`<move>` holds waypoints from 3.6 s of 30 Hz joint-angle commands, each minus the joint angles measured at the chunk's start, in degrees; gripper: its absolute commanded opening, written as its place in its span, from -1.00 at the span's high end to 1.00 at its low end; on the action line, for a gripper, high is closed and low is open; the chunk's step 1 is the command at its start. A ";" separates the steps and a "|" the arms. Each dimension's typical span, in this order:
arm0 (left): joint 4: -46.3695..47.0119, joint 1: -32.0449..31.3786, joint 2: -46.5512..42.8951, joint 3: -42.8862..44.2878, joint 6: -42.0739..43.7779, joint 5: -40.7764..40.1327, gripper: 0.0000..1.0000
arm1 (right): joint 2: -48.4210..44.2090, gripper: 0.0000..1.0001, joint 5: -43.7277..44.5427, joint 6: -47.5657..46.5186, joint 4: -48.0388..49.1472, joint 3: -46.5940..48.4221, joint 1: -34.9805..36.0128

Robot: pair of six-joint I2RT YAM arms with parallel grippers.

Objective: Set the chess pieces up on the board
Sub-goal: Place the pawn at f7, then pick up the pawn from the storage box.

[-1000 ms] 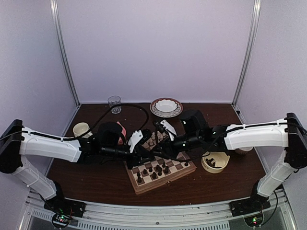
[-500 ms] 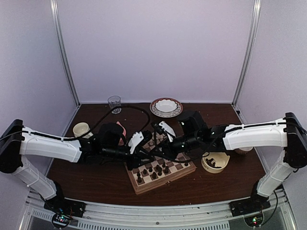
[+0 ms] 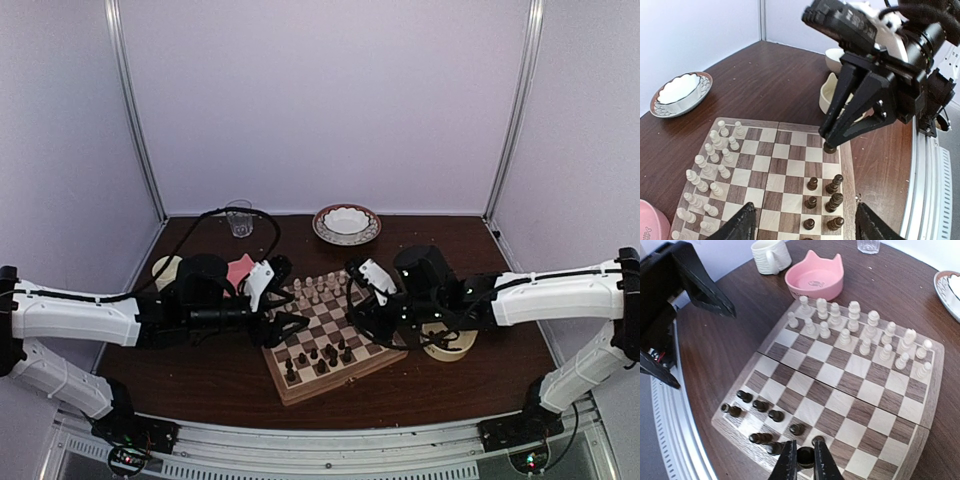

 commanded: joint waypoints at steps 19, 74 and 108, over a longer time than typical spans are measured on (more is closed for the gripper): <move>2.25 -0.09 0.41 -0.51 -1.13 -5.40 -0.36 | 9.94 0.97 5.22 5.54 2.59 -2.98 -2.35; 1.56 -0.07 1.39 0.58 -1.12 -2.74 -0.38 | 14.25 0.71 3.97 3.65 -0.02 1.28 -2.96; 0.55 -0.09 1.62 1.00 -1.22 -2.41 -0.38 | -12.24 0.28 18.33 4.56 -4.18 -8.72 -3.06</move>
